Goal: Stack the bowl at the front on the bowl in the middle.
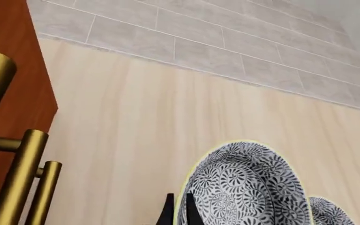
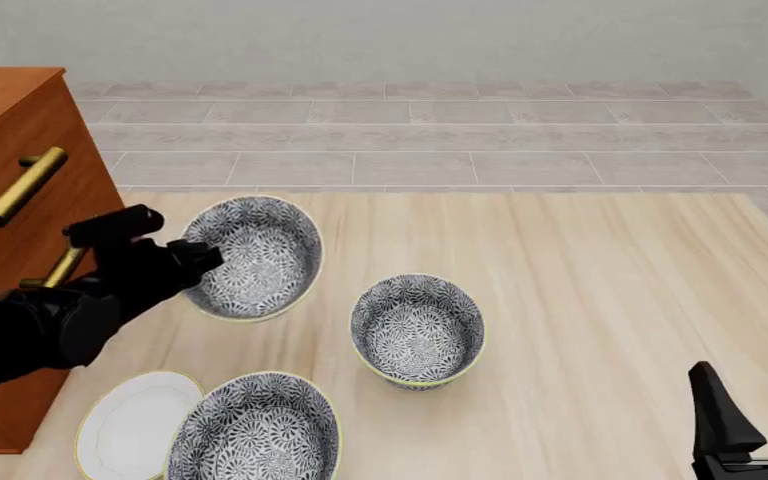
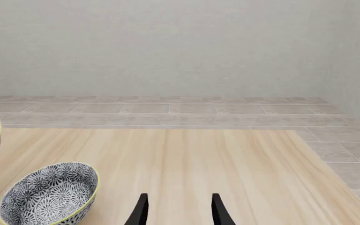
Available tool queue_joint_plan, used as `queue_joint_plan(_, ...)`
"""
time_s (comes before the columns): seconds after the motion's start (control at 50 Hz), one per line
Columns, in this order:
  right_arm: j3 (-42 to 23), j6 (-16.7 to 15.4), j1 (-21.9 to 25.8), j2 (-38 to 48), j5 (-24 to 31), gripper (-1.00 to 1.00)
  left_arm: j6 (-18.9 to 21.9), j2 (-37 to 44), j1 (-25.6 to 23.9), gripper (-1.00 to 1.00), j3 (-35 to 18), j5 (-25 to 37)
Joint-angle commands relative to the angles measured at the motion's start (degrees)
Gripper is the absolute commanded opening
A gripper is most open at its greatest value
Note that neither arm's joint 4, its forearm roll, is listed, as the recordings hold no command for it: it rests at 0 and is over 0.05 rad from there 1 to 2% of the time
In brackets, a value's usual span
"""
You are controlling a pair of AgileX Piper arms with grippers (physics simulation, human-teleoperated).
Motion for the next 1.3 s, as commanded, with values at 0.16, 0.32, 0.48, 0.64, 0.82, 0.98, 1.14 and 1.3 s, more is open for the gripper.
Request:
queue_joint_plan(0.16,0.00,-0.01,0.00,0.02,-0.01,1.00,-2.06,-5.99,-5.64,-1.00,-1.46,4.56)
queue_joint_plan(0.32,0.00,-0.01,0.02,0.01,0.00,1.00,-2.50,-8.93,-8.03,-1.00,-2.00,7.20)
queue_joint_plan(0.48,0.00,-0.01,0.00,-0.01,0.00,1.00,-2.81,-9.71,-10.27,-1.00,-2.76,8.71)
queue_joint_plan(0.64,0.00,-0.01,0.01,0.01,0.00,1.00,-2.48,-10.36,-12.73,-1.00,-2.79,9.14)
queue_joint_plan(0.82,0.00,-0.01,0.00,0.02,-0.01,1.00,-2.32,-10.06,-16.09,-1.00,-3.69,9.34)
queue_joint_plan(0.98,0.00,-0.01,0.00,-0.01,0.00,1.00,-1.99,-8.65,-18.07,-1.00,-4.47,9.13)
queue_joint_plan(1.14,0.00,-0.01,-0.01,-0.01,0.00,1.00,-1.47,-6.10,-20.40,-1.00,-6.11,8.49)
queue_joint_plan(1.3,0.00,0.00,0.00,-0.01,0.00,1.00,-1.88,-3.51,-23.04,-1.00,-8.07,8.39)
